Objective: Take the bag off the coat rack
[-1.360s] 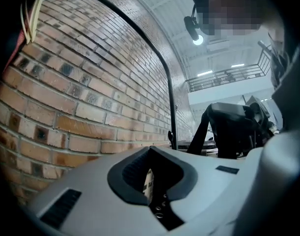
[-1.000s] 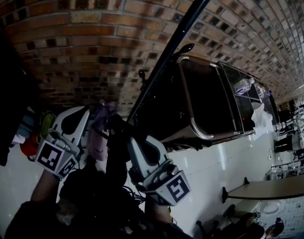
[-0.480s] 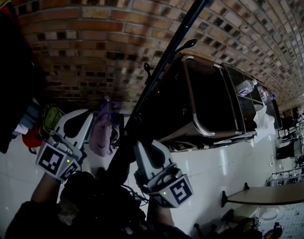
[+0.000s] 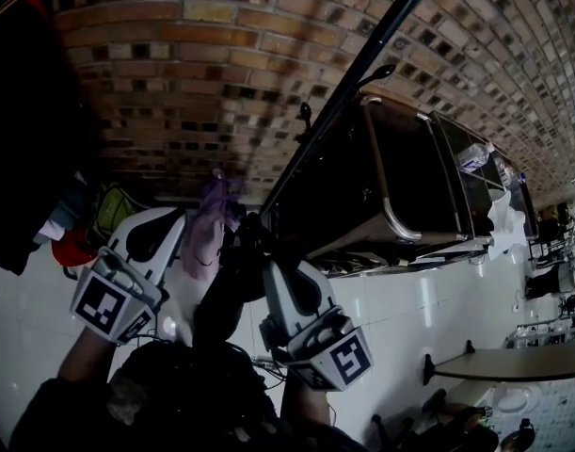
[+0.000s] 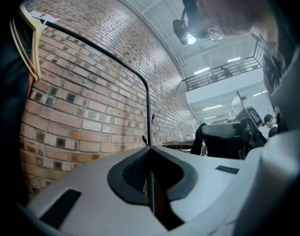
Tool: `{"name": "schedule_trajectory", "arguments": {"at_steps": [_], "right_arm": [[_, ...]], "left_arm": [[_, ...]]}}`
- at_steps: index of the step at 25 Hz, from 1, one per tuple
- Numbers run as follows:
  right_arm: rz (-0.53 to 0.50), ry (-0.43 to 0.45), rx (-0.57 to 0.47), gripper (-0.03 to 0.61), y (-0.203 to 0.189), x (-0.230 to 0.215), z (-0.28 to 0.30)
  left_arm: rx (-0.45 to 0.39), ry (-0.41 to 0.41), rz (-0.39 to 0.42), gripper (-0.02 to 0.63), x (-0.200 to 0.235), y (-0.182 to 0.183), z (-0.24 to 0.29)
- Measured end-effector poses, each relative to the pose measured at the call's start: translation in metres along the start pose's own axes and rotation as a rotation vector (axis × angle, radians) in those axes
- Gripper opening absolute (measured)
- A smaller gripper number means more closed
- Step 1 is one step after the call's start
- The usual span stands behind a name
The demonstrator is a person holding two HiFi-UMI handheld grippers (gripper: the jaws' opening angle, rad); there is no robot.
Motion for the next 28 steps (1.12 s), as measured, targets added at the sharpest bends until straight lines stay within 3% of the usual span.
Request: {"name": "schedule_trajectory", "arguments": {"at_steps": [11, 28], "right_arm": [[0.074, 0.012, 0.017, 0.023, -0.031, 0.074, 0.008], [0.066, 0.056, 0.05, 0.022, -0.036, 0.155, -0.004]], "left_arm": [[-0.008, 0.041, -0.012, 0.028, 0.015, -0.002, -0.086], [-0.022, 0.046, -0.035, 0.028, -0.003, 0.005, -0.17]]}}
Point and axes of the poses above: the fingertips, and each gripper's own axes: z forward along the fingers, x to its left, y out of its top, the point moved 9 cm from there along -z, backward along the fingers, and after that the axes turned 13 degrees about y, right-handed, at the moved point
